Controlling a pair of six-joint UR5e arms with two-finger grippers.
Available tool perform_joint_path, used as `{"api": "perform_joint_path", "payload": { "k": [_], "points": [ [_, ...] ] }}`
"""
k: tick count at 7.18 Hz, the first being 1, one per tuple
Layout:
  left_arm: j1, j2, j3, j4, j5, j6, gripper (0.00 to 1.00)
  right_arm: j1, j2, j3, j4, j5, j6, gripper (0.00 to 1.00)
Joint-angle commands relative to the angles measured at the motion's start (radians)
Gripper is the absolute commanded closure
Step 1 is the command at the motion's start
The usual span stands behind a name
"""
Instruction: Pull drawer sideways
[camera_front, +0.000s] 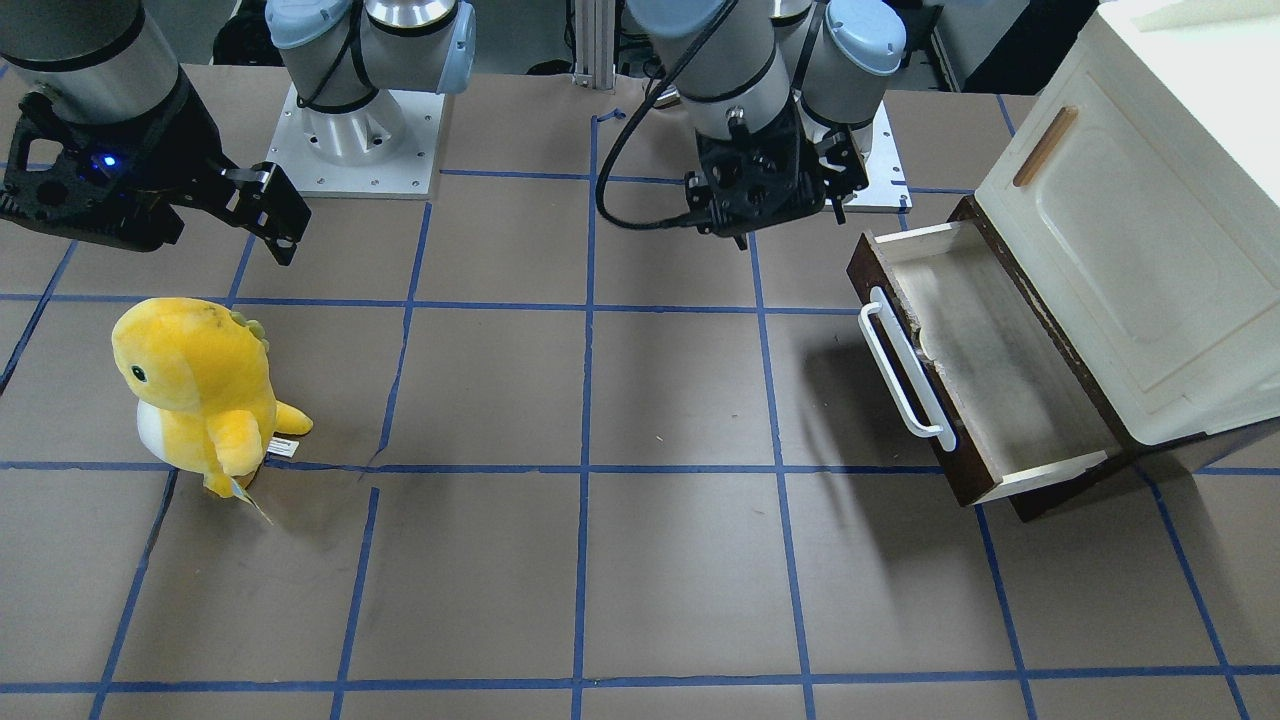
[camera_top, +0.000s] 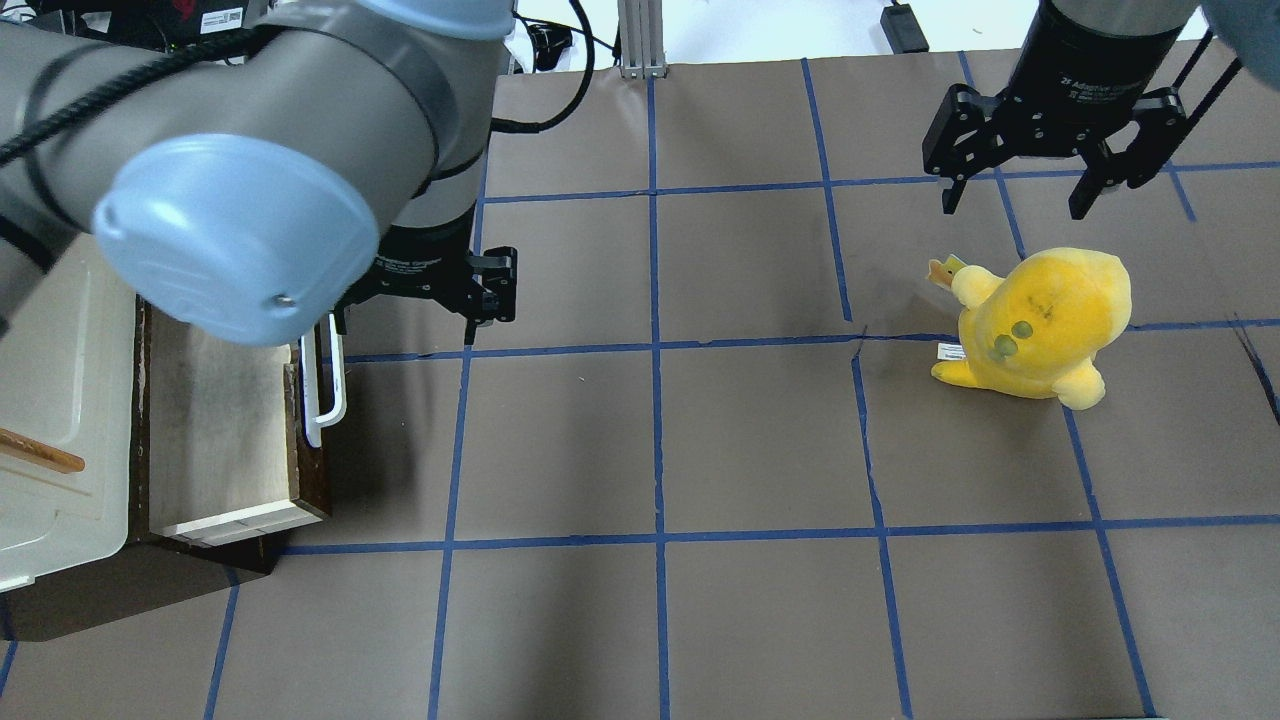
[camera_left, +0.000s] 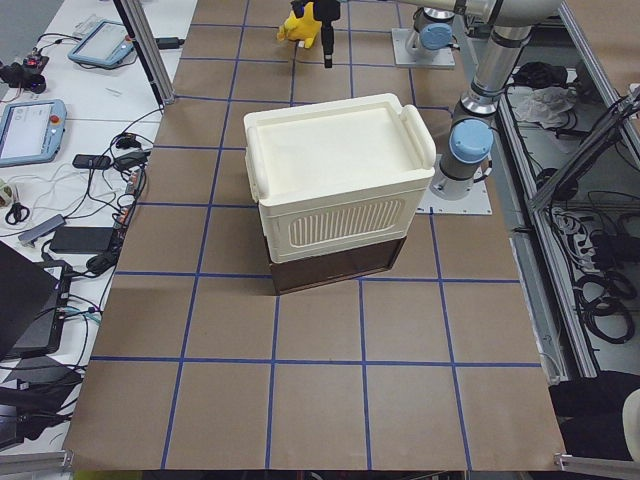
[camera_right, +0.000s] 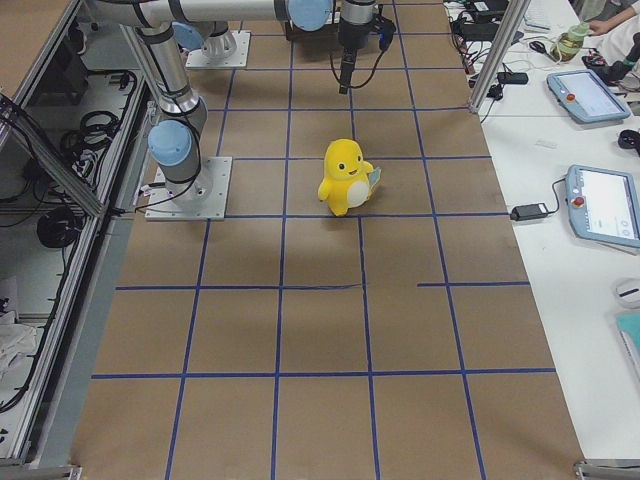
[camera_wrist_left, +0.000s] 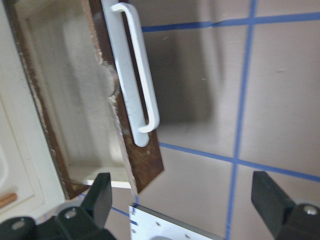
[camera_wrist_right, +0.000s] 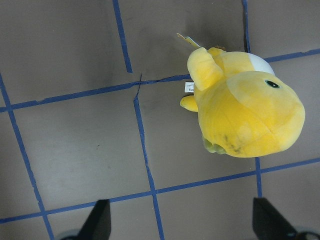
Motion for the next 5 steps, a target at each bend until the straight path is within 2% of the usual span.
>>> {"api": "perform_joint_path", "payload": {
  "k": [1, 3, 5],
  "points": [
    [0.143, 0.07, 0.011, 0.0, -0.147, 0.134, 0.0, -0.001, 0.0, 0.0, 0.0, 0.0, 0.0, 0.0],
    [0.204, 0.078, 0.024, 0.006, -0.216, 0.199, 0.0, 0.0, 0.0, 0.0, 0.0, 0.0, 0.0, 0.0],
    [0.237, 0.081, 0.034, 0.006, -0.22, 0.228, 0.0, 0.0, 0.0, 0.0, 0.0, 0.0, 0.0, 0.0]
  ]
}}
